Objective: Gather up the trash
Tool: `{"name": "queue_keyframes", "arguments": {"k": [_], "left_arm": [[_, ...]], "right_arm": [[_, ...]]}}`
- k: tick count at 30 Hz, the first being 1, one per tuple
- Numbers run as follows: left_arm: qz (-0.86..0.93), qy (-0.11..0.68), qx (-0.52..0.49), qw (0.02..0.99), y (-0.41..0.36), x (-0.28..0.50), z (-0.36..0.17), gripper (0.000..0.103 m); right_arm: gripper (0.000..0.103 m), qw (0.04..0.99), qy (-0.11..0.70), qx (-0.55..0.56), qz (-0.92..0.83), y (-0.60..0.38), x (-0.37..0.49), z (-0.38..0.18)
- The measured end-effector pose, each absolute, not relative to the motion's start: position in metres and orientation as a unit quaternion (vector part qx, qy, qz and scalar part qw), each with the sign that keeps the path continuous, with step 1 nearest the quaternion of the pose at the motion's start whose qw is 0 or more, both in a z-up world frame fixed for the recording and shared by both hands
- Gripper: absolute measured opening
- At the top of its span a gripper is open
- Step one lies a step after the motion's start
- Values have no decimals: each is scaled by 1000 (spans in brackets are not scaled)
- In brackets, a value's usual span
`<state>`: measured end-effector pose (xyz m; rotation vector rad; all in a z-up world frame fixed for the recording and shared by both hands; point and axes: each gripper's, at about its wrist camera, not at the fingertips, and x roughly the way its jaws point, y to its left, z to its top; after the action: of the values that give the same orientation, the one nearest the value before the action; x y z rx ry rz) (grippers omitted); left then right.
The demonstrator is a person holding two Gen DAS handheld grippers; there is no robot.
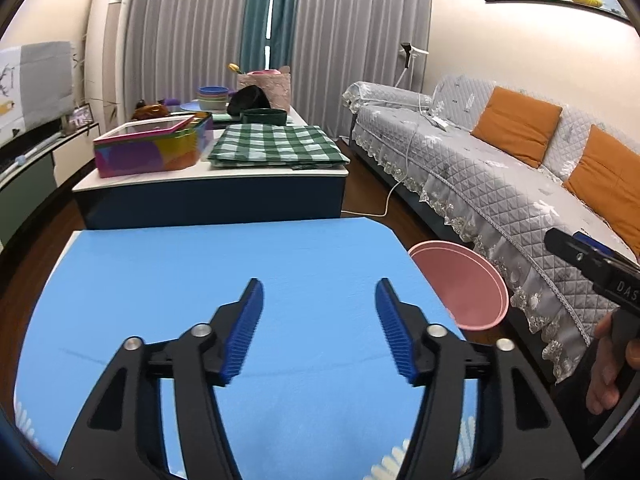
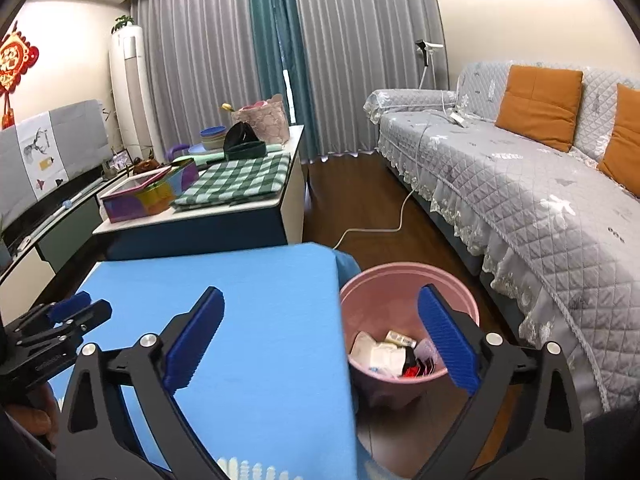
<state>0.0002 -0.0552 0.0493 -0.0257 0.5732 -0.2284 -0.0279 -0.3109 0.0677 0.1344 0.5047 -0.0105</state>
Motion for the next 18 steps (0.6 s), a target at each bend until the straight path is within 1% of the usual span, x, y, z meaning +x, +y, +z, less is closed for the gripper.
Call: {"name": "queue_keyframes", "arguments": {"k": [3, 4, 6, 8, 12, 18], "left_arm": [[-96, 285, -24, 953, -43, -15, 44, 70], [-91, 288, -28, 953, -39, -19, 41, 77], [-78, 292, -34, 953, -33, -28, 37, 80], [-67, 295, -46, 952, -26, -35, 32, 86], [-50, 310, -54, 948, -19, -49, 23, 86], [-33, 309, -41, 950, -18, -53, 19, 87]], "right_arm": [[98, 965, 257, 60, -11, -299, -41, 61], [98, 964, 260, 50, -13, -293, -46, 58], [98, 964, 265, 34, -19, -284, -53, 54], [98, 963, 268, 26, -24, -280, -59, 51], [98, 961, 275, 15, -29, -270, -68, 45], [98, 962, 272, -3, -31, -258, -69, 38]]}}
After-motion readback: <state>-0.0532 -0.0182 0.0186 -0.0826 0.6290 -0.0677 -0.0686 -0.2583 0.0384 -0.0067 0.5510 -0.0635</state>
